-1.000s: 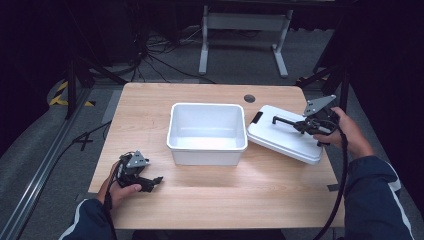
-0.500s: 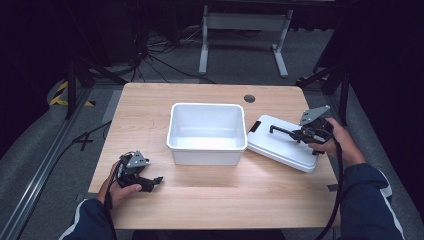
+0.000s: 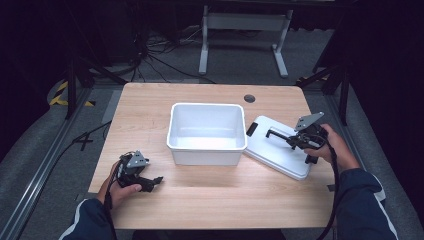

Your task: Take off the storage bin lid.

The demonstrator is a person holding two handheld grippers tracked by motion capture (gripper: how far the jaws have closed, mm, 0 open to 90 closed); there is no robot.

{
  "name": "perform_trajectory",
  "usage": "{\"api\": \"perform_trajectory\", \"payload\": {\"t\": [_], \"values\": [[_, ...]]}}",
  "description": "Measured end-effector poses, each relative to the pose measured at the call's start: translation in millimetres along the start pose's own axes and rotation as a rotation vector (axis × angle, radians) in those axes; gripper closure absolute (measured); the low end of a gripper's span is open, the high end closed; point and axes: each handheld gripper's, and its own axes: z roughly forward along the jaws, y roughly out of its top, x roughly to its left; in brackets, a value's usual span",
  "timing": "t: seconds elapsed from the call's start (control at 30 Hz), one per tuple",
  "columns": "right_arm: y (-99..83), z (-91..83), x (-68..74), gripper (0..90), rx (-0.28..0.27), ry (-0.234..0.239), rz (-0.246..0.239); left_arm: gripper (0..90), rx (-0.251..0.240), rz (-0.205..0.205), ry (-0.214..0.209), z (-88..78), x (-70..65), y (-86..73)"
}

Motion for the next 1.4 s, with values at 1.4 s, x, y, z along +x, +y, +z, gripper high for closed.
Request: {"api": "perform_trajectory", "payload": {"t": [1.4], "values": [[-31.7,-11.7,120.9,45.8,-0.326,0.036,0.051,12.5,0.006,-0.008,-0.006,0.2,-1.0,0.4]]}}
